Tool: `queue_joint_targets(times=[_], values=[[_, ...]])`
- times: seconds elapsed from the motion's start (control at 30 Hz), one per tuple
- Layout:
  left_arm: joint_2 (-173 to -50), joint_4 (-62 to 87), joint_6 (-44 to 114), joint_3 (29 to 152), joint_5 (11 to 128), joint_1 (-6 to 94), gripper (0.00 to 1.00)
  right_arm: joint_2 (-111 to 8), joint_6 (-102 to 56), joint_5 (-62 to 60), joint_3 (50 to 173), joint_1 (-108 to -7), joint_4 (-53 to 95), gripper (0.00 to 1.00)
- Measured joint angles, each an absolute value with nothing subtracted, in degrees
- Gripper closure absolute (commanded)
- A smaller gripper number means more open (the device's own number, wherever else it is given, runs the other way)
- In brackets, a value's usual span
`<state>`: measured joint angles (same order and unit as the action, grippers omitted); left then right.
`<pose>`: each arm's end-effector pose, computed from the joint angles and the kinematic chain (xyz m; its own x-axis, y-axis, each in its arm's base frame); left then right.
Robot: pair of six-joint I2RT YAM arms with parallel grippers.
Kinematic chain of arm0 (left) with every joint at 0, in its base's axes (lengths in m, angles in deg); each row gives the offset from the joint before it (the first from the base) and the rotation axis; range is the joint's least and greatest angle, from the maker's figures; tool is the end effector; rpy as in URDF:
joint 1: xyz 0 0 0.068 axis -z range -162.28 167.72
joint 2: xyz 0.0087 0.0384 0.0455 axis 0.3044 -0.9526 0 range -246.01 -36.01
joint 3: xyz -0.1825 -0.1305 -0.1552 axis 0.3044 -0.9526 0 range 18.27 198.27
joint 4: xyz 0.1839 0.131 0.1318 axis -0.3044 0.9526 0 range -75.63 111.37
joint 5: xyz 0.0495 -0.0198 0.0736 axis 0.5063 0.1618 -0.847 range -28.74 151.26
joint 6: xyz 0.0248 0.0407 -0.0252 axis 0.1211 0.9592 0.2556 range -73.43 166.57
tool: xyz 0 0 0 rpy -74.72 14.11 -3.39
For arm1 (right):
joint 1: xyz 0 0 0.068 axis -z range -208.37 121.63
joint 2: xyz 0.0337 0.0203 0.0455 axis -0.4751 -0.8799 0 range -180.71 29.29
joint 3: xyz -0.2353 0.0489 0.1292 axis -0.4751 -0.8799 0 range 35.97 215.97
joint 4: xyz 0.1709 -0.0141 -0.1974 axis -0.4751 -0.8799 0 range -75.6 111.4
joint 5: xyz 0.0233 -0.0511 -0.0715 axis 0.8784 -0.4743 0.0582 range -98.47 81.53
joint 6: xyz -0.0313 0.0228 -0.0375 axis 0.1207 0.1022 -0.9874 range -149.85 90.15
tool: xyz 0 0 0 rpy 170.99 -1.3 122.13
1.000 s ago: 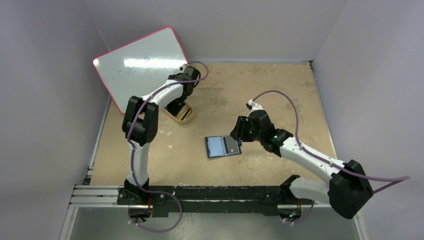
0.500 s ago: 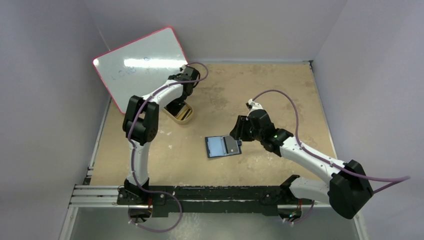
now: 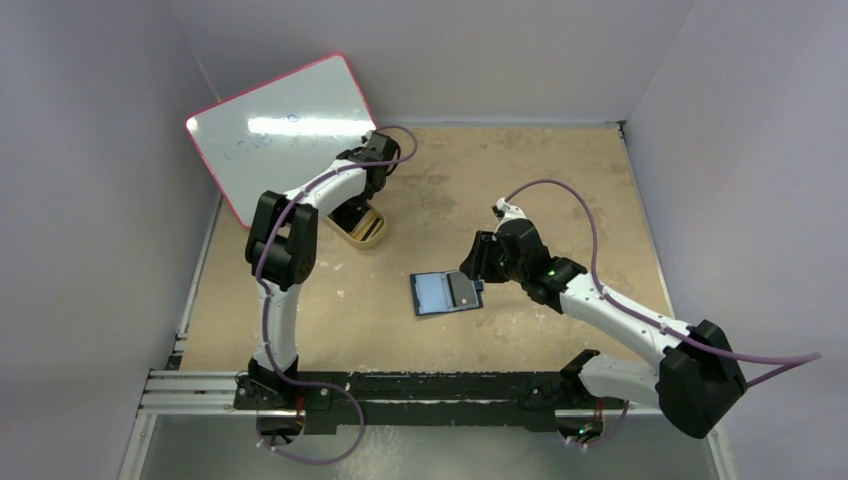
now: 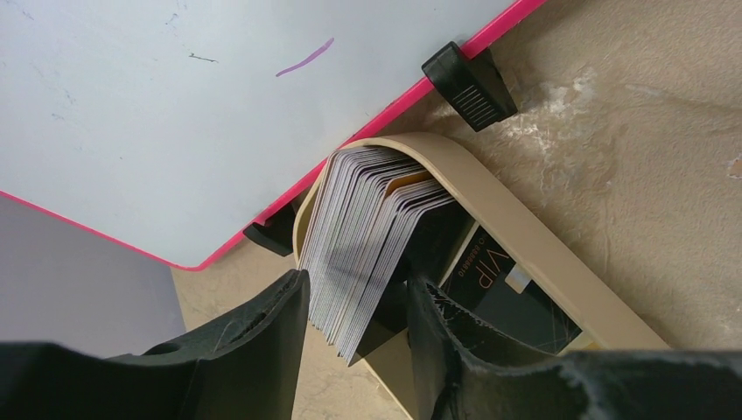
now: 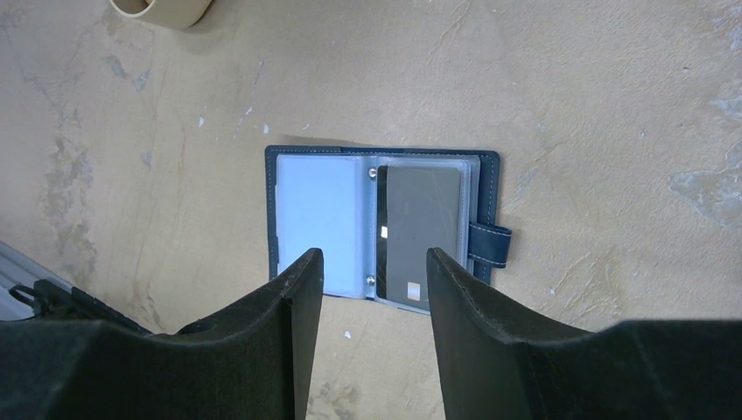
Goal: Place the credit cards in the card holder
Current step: Pick up the credit card from the storage box.
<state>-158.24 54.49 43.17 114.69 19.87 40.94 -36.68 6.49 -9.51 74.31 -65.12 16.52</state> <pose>0.4215 -0.1551 0.1923 -0.8405 0.3120 -0.4429 -0.0019 0.8158 0.5784 0.2006 0.1489 0.2354 -0.6941 0.2211 -0.6850 -0.2169 0.8432 0.4919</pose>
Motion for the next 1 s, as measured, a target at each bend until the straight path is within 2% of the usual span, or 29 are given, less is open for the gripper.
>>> queue_joint_targets(times=[0.4, 0.73, 1.0], values=[[-158.24, 55.45, 43.26, 114.71, 20.59, 40.94, 0.72, -36.70, 6.51, -9.46, 74.31, -65.12, 16.52, 0.50], [-158.24, 56.98, 43.41, 117.23, 20.55, 40.94, 0.77, -37.23, 6.55, -9.40, 74.34, -65.12, 16.50, 0.50], [-158.24, 57.92, 43.74, 117.82, 20.62, 40.99, 0.95, -37.45, 6.57, -9.38, 74.34, -65.12, 16.52, 0.50]])
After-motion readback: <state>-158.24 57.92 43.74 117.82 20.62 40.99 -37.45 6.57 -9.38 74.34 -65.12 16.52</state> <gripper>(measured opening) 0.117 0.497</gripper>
